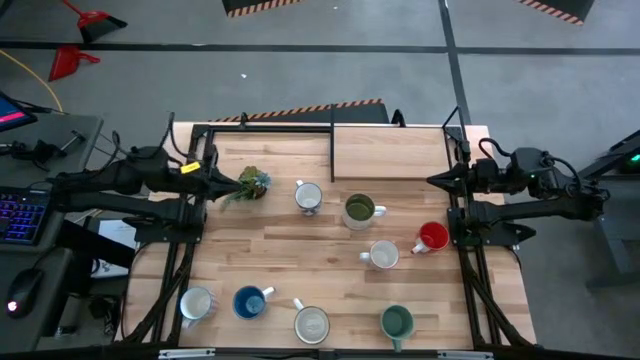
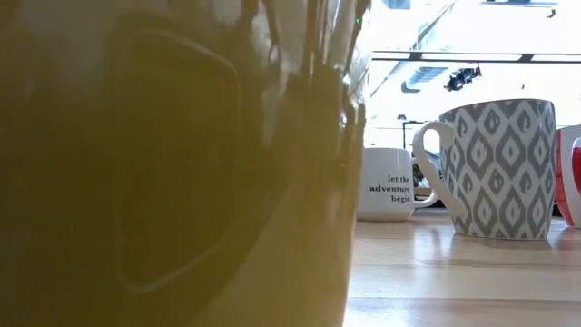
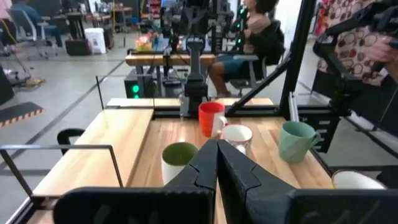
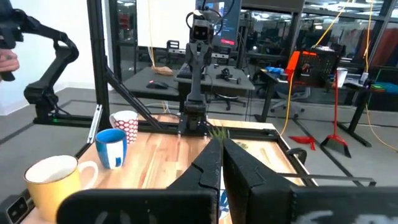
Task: Place coffee mugs
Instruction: Put the white blue mug on the shelf
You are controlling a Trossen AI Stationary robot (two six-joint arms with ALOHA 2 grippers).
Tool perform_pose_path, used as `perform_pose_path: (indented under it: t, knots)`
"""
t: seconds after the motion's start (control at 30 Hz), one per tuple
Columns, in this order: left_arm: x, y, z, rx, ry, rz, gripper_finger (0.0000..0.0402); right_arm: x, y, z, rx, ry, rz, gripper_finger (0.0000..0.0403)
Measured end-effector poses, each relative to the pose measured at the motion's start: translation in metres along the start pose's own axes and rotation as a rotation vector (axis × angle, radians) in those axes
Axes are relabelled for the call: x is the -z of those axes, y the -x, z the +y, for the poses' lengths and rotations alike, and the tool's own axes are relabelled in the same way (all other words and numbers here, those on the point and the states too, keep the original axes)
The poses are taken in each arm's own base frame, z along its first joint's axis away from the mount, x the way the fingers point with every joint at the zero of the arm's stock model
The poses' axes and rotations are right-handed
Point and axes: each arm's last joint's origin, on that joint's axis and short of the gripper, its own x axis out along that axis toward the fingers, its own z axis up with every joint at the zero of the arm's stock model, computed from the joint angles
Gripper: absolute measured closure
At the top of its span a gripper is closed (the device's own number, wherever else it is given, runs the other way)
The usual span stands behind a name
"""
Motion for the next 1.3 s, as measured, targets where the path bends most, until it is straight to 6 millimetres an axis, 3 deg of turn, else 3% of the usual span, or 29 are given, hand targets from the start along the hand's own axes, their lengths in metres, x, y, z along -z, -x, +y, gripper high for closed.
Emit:
perform_pose_path:
  t: [0.27, 0.57, 1.03, 1.3]
  knots:
    - [-0.006, -0.015, 0.000, 0.010, 0.031, -0.040, 0.0401, 0.001, 0.000, 0.000, -0.001, -0.065, 0.008, 0.0402]
    - [-0.011, -0.016, 0.000, 0.008, -0.054, -0.090, 0.0401, 0.002, 0.000, 0.000, -0.002, -0.064, 0.017, 0.0402]
    - [-0.010, -0.020, 0.000, 0.003, -0.020, -0.075, 0.0401, 0.002, 0.000, 0.000, 0.000, -0.105, 0.018, 0.0402]
    - [-0.011, -0.020, 0.004, -0.131, -0.016, -0.083, 0.0401, 0.002, 0.000, -0.002, 0.059, -0.099, 0.023, 0.0402]
